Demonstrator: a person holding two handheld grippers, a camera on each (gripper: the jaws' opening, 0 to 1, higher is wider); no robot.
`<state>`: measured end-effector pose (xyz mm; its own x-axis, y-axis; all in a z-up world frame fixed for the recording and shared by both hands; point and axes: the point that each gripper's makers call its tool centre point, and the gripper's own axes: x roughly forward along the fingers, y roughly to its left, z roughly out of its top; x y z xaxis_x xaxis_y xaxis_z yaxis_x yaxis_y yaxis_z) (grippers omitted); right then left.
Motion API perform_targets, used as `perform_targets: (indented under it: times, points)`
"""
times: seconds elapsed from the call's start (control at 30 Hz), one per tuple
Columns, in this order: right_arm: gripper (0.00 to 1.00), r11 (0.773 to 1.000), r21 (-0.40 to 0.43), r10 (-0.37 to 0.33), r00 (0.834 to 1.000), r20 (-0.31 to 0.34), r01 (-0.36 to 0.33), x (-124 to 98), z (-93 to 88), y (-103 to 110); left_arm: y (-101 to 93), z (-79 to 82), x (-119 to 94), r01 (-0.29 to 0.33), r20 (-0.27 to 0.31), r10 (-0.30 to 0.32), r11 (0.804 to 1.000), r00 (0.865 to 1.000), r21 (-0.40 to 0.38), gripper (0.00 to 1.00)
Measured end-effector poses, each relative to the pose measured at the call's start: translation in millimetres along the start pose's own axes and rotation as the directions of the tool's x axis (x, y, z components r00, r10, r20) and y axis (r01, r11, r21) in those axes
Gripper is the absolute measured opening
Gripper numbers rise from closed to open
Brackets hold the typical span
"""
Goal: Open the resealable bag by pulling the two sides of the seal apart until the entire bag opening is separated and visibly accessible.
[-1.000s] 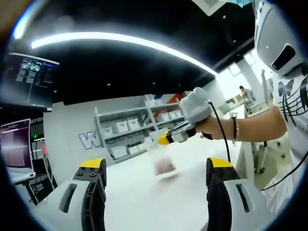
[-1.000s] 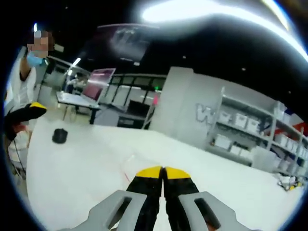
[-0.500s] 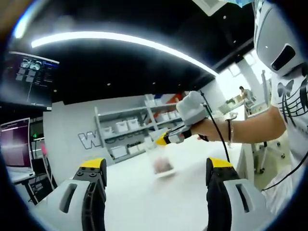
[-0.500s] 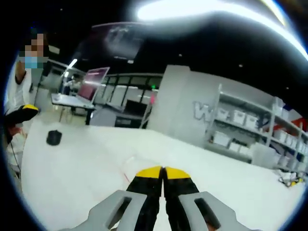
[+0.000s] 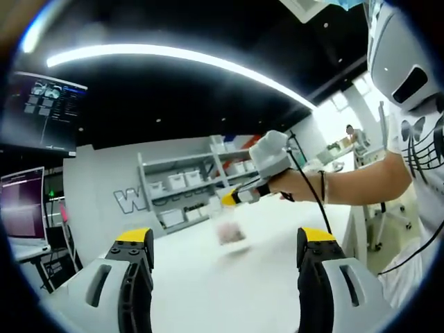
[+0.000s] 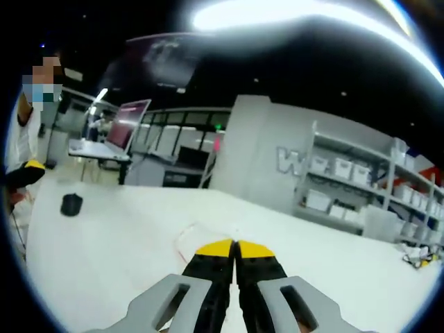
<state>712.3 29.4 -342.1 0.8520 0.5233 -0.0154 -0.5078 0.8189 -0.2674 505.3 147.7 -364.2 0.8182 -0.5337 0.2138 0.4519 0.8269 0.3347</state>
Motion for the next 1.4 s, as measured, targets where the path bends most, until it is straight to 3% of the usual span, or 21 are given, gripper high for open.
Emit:
perform_targets:
  times: [0.63,1.4]
  points:
    - [0.0,0.999,0.038,-0.025,1.0,-0.01,0.026,16.3,-9.3,-15.0,2.4,0.1,0.6,-0.006,0.006,0.006,1.0,1.0,-0.002,0.84]
    - [0.0,0.998,0.049,-0.044,0.999,-0.014,0.044,44.1,-8.6,-32.7,5.8,-7.3,3.6,-0.009,-0.003,0.009,1.0,1.0,-0.009,0.84]
